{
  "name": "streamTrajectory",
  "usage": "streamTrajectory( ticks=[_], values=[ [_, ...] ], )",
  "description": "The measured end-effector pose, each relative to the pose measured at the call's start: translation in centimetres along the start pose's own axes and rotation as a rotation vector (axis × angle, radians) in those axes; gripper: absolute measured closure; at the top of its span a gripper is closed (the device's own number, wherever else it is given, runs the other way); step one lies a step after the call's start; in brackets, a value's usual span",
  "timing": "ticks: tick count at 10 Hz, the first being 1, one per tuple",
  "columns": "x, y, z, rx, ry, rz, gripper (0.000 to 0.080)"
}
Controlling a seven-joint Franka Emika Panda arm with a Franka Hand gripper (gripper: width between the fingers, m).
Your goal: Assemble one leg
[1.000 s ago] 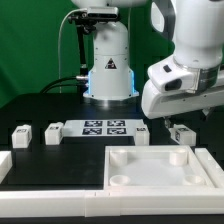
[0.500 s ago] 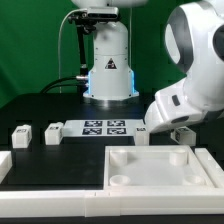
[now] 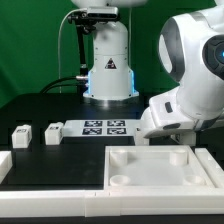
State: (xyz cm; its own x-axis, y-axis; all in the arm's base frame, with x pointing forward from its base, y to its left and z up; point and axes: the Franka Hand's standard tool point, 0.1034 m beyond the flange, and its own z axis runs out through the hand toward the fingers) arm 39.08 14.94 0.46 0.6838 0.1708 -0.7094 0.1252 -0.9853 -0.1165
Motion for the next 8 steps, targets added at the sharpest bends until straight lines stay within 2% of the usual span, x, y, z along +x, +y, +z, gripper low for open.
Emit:
streamTrajectory(
  ticks=[2, 3, 4, 5, 8],
  values=[
    [0.01, -0.01, 0.02, 0.000, 0.000, -0.002, 0.0177],
    [0.01, -0.01, 0.02, 0.000, 0.000, -0.002, 0.0367],
    [0.01, -0.01, 0.02, 0.000, -0.001, -0.002, 0.0367],
    [-0.01, -0.01, 0.02, 0.000, -0.001, -0.002, 0.0516],
    [-0.01, -0.02, 0.02, 0.000, -0.001, -0.002, 0.0514]
  ],
)
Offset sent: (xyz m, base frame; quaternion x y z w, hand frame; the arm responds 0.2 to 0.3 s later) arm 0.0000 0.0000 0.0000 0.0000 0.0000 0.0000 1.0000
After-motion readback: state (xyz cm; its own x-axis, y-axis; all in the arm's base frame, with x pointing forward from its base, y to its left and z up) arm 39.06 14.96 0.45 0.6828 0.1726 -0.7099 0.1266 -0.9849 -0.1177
